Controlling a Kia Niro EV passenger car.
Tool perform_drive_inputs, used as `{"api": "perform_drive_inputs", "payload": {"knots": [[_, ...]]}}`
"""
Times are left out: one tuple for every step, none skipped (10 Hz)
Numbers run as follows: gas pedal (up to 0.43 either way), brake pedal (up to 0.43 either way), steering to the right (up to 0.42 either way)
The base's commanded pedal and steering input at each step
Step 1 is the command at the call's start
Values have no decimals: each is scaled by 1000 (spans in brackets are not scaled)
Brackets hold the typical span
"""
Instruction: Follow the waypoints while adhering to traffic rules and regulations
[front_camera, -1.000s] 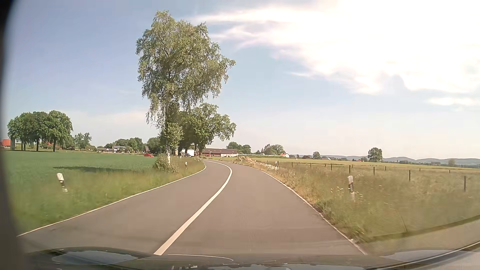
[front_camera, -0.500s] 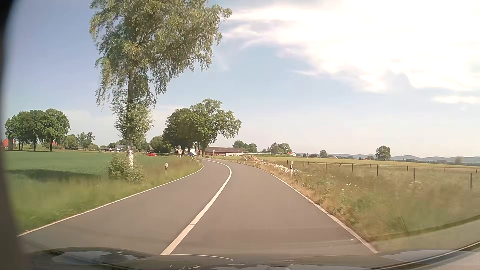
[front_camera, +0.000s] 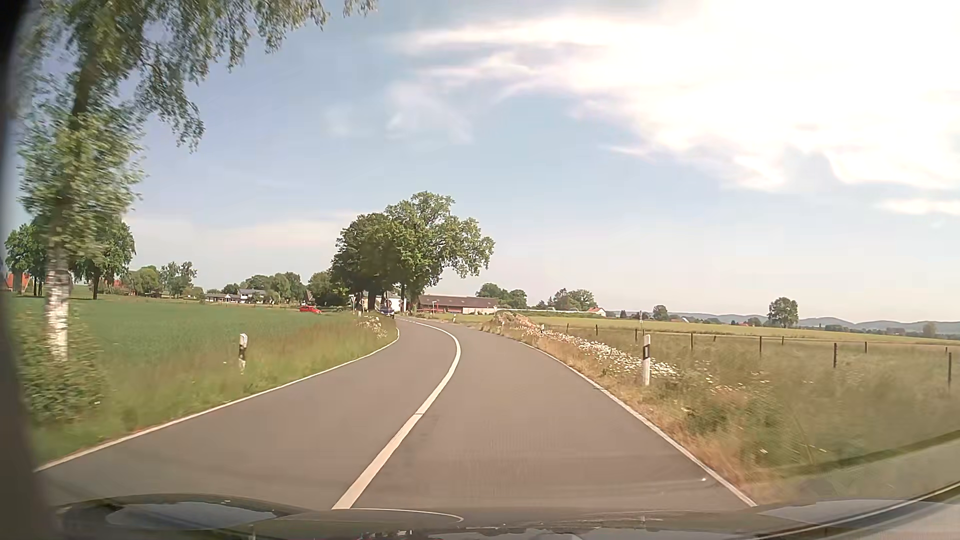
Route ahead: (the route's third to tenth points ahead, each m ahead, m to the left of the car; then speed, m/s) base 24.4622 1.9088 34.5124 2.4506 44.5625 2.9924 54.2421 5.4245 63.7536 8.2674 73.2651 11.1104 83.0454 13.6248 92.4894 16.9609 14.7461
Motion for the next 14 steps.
{"api": "perform_drive_inputs", "payload": {"knots": [[87, 0, -13], [87, 0, -13], [87, 0, -14], [87, 0, -14], [87, 0, -15], [87, 0, -15], [87, 0, -15], [87, 0, -17], [87, 0, -18], [87, 0, -20], [87, 0, -21], [87, 0, -23], [87, 0, -23], [87, 0, -23]]}}
